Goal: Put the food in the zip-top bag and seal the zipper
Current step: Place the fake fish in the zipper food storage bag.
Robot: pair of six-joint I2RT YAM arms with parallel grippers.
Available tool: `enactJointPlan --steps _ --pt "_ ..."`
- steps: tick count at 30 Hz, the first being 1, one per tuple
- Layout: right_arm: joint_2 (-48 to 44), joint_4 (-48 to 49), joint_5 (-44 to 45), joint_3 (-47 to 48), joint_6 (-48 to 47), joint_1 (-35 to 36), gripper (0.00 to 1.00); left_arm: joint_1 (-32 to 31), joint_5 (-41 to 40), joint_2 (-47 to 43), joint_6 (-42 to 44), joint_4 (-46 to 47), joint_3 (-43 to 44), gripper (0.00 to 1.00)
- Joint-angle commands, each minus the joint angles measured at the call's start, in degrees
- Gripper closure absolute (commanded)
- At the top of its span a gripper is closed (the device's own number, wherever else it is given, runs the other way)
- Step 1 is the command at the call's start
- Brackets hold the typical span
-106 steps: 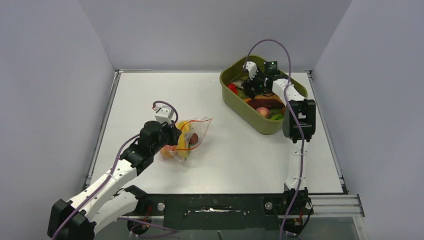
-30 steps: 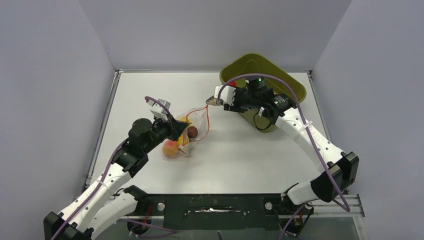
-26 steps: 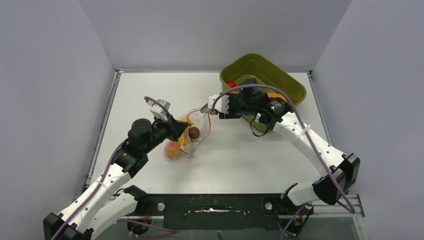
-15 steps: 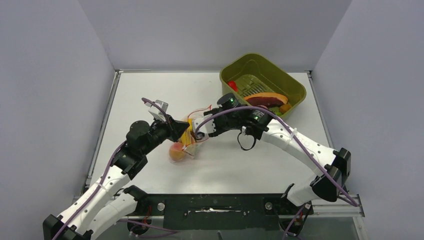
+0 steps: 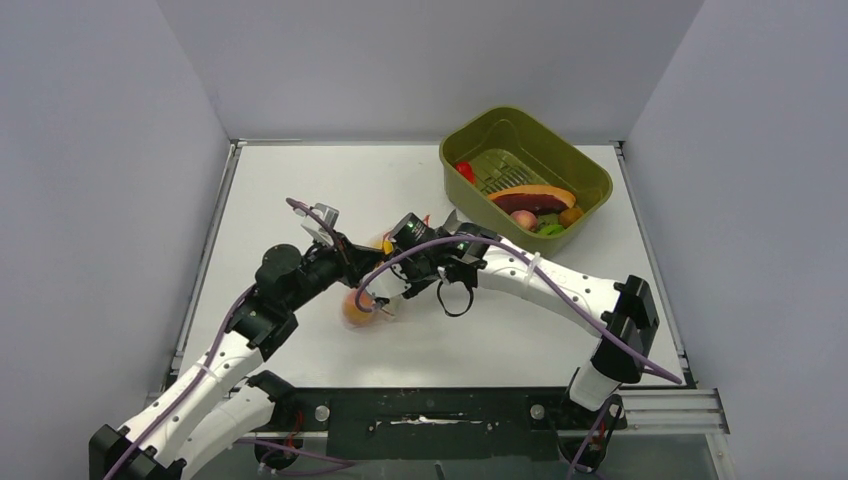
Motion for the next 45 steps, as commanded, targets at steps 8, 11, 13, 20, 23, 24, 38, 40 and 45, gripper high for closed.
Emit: enactJointPlan --steps 8,11,13,20,23,24,38,40,45 --pt "-6.59 5.49 -8.32 1.08 3.15 0.2 0.43 -0.36 1.88 -0.7 -1.04 7.8 -1.72 1.0" --pt "-10.57 8.58 -10.99 -2.12 7.3 -2.73 0.36 -0.37 2.39 -0.7 -0.57 7.09 -1.72 1.0" --pt "-13.58 11.47 -13.6 -4.57 11.45 -5.04 0.35 -0.34 2.38 -0.93 -0.3 6.63 -1.94 1.0" --pt "-21.42 29.28 -12.89 -14.21 34.21 -9.4 0.32 -0.31 1.3 -1.88 -0.55 7.0 -3.46 1.0" --pt "-21.32 34.39 -10.45 -13.69 54.78 -11.76 0.32 -0.36 1.09 -1.97 -0.67 6.91 -3.63 1.0" --pt "-20.65 34.15 -9.8 -12.62 60.87 -12.62 0.35 -0.37 0.97 -2.05 -0.7 6.91 -3.72 1.0" --pt "-18.83 24.4 -2.49 -11.4 113.79 -18.74 0.5 -0.37 0.13 -1.65 -1.07 8.26 -4.46 1.0" --pt "-19.03 23.49 -3.08 -12.0 115.45 -18.21 0.51 -0.33 0.09 -1.26 -1.17 9.18 -4.54 1.0" --pt "-18.4 23.29 -3.82 -14.68 117.78 -15.94 0.57 -0.37 0.04 0.55 -1.45 11.44 -4.36 1.0"
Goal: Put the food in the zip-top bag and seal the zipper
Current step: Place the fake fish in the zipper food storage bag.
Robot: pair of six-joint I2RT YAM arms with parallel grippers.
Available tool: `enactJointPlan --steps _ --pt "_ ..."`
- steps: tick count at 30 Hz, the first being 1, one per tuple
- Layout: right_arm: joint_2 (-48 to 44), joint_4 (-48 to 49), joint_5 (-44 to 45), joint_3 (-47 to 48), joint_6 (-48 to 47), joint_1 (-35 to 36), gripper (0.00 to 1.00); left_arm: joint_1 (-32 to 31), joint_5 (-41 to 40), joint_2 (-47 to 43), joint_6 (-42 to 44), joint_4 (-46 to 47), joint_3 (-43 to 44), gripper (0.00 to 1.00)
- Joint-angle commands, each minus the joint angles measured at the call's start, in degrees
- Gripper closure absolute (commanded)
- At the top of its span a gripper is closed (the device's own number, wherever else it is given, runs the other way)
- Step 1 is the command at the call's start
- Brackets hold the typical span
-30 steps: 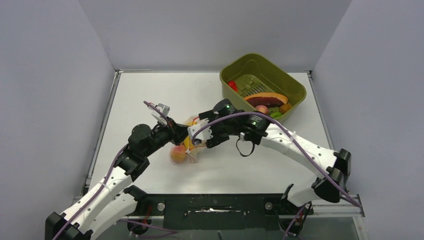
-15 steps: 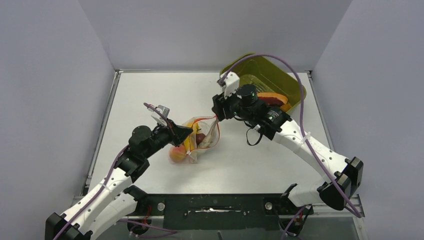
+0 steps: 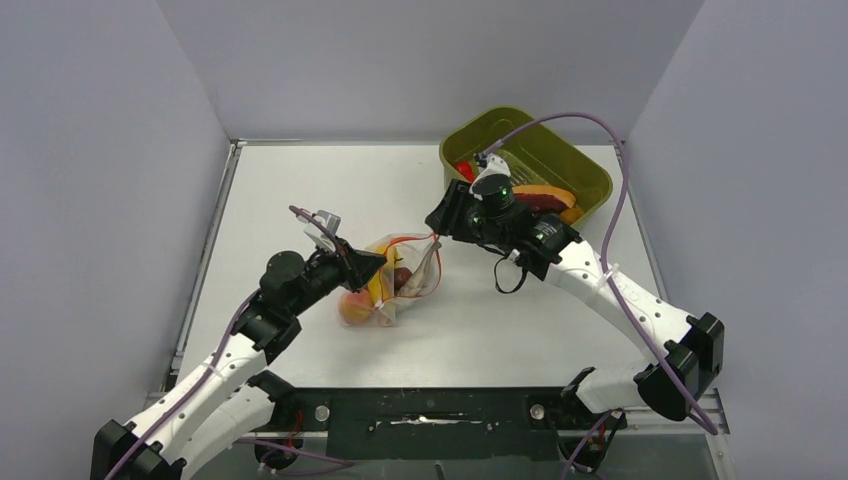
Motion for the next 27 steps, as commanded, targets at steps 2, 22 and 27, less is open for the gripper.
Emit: enactJointPlan --steps 2,22,27 --pt "-0.8 -1.02 -1.01 -2.35 6.54 2.46 0.59 -0.09 -0.27 1.86 -0.84 7.33 0.75 1.0" --pt "1.81 1.64 3.27 -9.4 11.02 4.08 0.62 -0.11 -1.39 4.6 -2.17 11.18 -0.14 1.0" --pt "4.25 2.73 4.25 -8.77 10.78 4.05 0.6 -0.1 -1.36 4.97 -2.15 11.55 -0.23 1.0"
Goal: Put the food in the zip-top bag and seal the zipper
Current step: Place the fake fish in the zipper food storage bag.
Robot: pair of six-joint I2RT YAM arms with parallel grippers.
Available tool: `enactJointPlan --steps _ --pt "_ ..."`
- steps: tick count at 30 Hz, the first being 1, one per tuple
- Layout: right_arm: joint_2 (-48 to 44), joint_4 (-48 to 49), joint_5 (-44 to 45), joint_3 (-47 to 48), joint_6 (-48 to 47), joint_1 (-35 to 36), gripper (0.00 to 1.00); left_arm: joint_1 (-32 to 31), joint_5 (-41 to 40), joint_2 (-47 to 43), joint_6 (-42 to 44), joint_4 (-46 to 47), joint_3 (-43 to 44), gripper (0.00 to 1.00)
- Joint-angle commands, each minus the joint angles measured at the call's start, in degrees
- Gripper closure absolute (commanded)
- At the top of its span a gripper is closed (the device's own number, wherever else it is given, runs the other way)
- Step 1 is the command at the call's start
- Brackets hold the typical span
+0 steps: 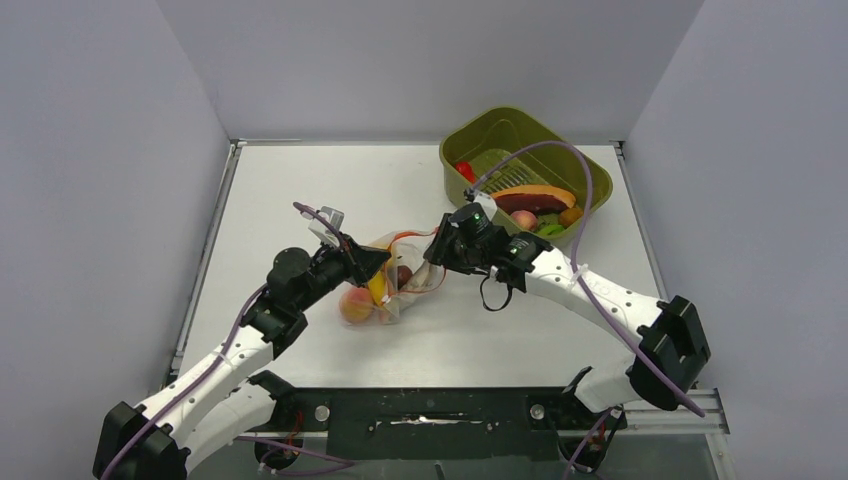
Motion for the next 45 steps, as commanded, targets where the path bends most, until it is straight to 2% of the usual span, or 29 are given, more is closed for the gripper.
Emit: enactJointPlan --steps 1,4,9,13,14,17,20,25,35,45 --pt "2.02 3.39 3.06 1.09 0.57 0.18 0.6 -0.04 -0.87 0.14 -0.51 5.08 0.43 1.0" --pt "3.54 4.36 3.48 1.83 -0.27 0.08 0.6 -0.05 -0.7 0.32 -0.59 5.7 0.34 1.0" --pt "4.21 8.0 4.61 2.07 -2.68 0.0 0.68 -0.04 -0.34 0.81 -0.31 6.01 0.4 1.0" --pt "5.78 8.36 5.34 2.4 -3.19 -0.66 0.69 -0.06 -0.41 0.79 -0.09 6.17 0.27 1.0" --pt "5.99 8.62 5.35 2.26 -3.55 -0.81 0.72 -0.03 -0.4 0.79 -0.09 6.22 0.25 1.0" --pt "6.27 8.44 5.4 2.64 -4.89 -0.98 0.9 -0.07 -0.46 0.61 0.15 6.01 0.04 1.0" --pt "4.49 8.41 4.64 3.56 -5.89 -1.22 0.99 -0.03 -1.0 0.32 0.79 5.6 -0.27 1.0" --pt "0.79 10.27 0.32 3.99 -5.56 -1.77 1.0 -0.06 -1.69 -0.05 3.02 3.94 0.07 1.0" --pt "-1.79 13.45 -7.1 0.08 1.82 -4.15 1.0 -0.04 -1.27 -0.64 3.2 4.71 -0.95 1.0" --pt "3.98 21.91 -15.95 -1.91 8.17 -4.18 1.0 -0.04 0.89 -2.31 2.03 5.1 0.75 1.0"
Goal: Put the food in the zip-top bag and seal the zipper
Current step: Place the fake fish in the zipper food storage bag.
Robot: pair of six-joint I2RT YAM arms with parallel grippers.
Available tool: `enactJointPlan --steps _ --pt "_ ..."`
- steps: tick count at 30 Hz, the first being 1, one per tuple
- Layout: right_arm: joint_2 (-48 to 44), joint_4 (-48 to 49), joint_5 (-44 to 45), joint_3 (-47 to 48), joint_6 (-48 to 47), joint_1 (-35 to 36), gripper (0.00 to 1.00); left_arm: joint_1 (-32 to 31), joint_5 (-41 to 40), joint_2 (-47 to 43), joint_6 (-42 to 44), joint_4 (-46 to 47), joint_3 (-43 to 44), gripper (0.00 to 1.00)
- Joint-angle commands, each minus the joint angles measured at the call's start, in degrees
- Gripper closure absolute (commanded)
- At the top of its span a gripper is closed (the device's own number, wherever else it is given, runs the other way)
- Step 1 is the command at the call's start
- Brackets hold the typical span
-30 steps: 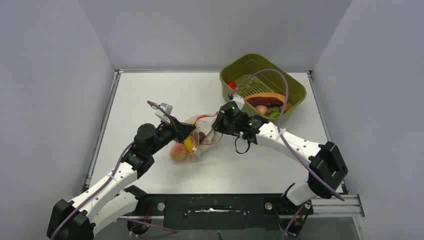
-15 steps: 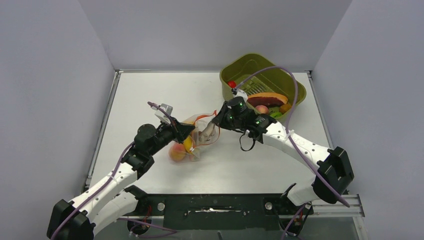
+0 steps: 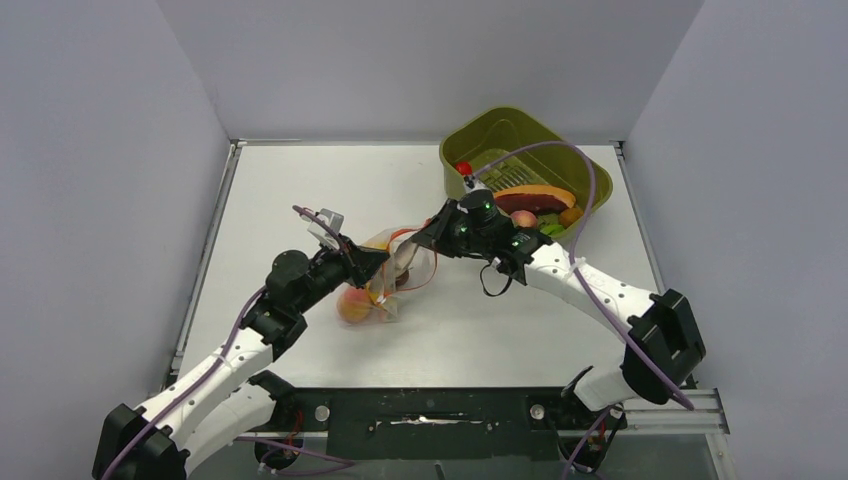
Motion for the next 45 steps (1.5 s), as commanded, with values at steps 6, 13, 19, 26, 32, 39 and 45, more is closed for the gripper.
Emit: enactJointPlan --steps 6,13,19,26,32,39,45 --pt "6.22 6.86 -5.83 1.24 3.29 2.26 1.0 -0.03 2.06 -2.09 1.89 3.89 2.15 1.0" --pt "8.49 6.98 -3.91 1.47 1.43 2.85 0.99 -0.04 2.4 -2.44 2.37 4.58 1.72 1.0" --pt "10.37 6.61 -2.43 2.64 -0.91 3.04 0.8 -0.09 3.06 -3.64 1.4 5.02 0.85 1.0" --pt "7.82 3.6 -4.23 5.32 -13.46 2.67 0.48 -0.07 3.03 -4.65 0.15 3.93 -0.58 1.0" --pt "4.89 -5.61 -8.81 10.64 -30.23 1.89 0.4 -0.02 3.11 -4.92 0.24 3.99 -0.5 1.0" --pt "0.93 -14.7 -10.09 11.73 -47.19 0.72 0.39 -0.03 3.58 -4.72 0.58 3.75 0.31 1.0" --pt "-4.01 -13.97 -20.72 7.18 -68.98 2.11 0.39 -0.02 4.3 -5.24 0.46 3.53 0.66 1.0"
